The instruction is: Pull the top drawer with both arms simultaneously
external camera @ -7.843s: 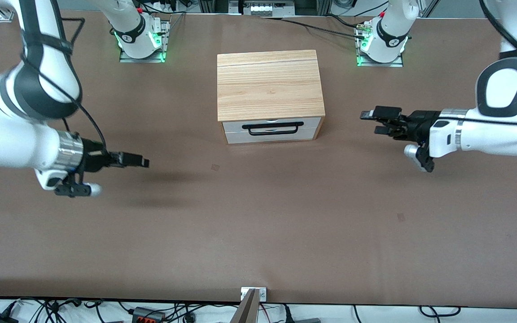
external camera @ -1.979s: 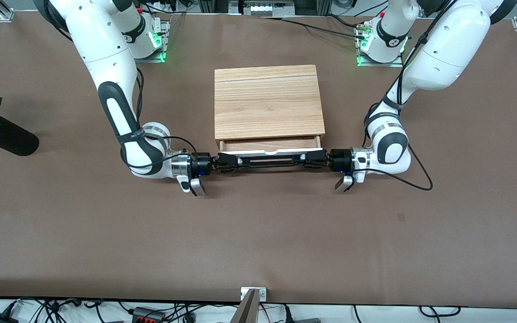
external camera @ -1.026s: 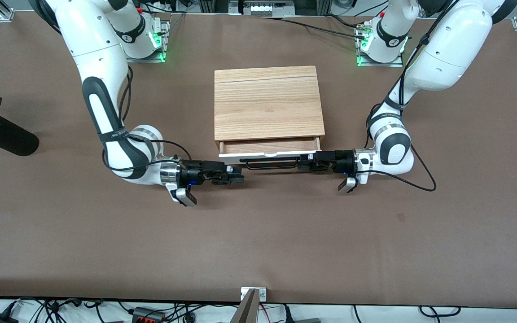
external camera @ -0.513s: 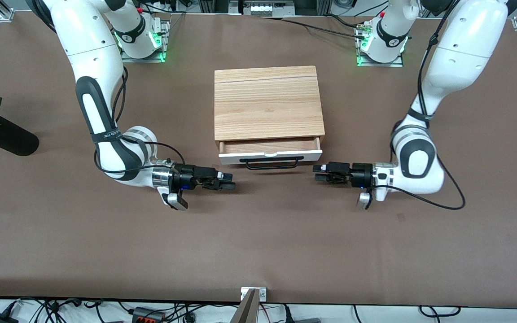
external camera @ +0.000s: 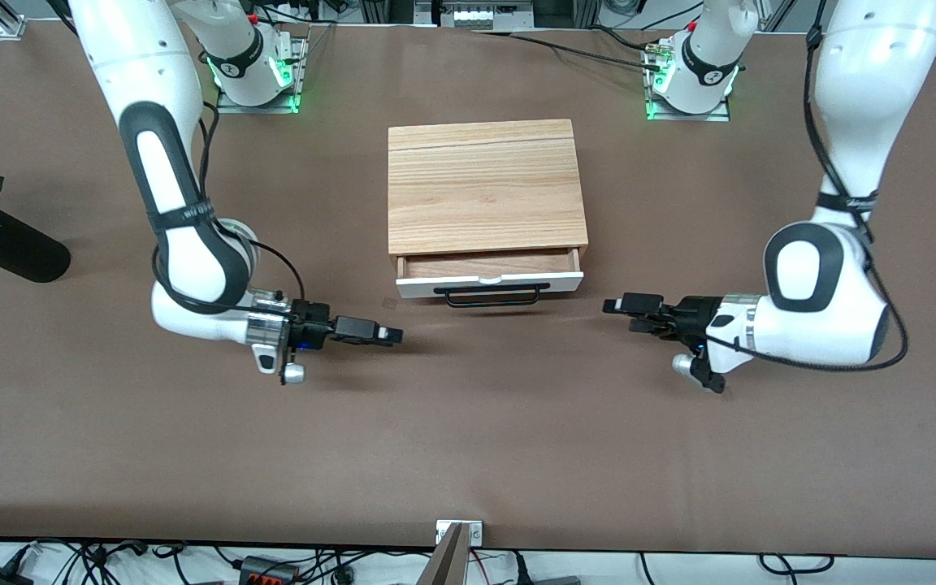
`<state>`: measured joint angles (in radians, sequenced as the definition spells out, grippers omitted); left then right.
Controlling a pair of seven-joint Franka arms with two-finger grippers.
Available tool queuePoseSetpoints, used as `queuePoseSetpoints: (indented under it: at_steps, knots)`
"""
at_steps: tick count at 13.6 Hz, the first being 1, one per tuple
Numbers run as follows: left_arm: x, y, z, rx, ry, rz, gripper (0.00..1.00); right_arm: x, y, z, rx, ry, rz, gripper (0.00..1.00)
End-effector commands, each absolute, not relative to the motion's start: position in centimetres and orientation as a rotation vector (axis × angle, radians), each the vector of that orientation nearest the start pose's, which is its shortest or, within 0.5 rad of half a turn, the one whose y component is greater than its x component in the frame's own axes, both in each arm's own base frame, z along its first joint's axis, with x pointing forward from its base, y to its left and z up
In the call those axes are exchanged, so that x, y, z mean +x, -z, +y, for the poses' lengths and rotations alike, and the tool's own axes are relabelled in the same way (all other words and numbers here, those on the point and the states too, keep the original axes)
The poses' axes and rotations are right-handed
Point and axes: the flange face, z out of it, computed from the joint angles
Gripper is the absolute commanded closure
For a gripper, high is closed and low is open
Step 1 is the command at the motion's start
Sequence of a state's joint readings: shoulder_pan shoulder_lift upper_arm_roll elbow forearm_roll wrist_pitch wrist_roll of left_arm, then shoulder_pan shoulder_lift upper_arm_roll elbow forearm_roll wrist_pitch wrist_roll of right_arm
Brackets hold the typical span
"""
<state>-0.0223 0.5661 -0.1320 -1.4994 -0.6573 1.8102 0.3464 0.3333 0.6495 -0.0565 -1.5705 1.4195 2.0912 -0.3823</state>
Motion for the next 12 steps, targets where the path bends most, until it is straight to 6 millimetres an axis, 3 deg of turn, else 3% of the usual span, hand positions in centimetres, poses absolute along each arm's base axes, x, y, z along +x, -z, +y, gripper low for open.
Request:
queuePoseSetpoints:
  at_steps: [1, 3, 6, 8, 9, 12]
  knots:
    - [65.5, -38.3, -13.4, 2.642, 0.295, -0.341, 0.0, 67.5, -32.6, 23.0, -2.162, -0.075, 0.296, 0.0]
    - [64.7, -41.9, -12.6, 2.846, 0.288, -0.426, 0.0, 69.1, -36.0, 21.4, -2.286, -0.061, 0.358, 0.0]
    - [63.3, -47.1, -10.1, 2.996, 0.368, -0.488, 0.0, 70.3, -40.6, 17.9, -2.614, 0.021, 0.463, 0.0]
    - [62.4, -51.2, -8.6, 3.055, 0.411, -0.491, 0.0, 69.9, -41.4, 15.1, -2.826, 0.026, 0.456, 0.0]
    - [61.7, -52.8, -8.7, 3.057, 0.448, -0.495, 0.0, 69.7, -42.6, 13.3, -2.856, 0.027, 0.475, 0.0]
    - [60.5, -58.0, -5.8, 3.14, 0.358, -0.425, 0.0, 70.2, -43.8, 7.3, -2.917, 0.081, 0.59, 0.0]
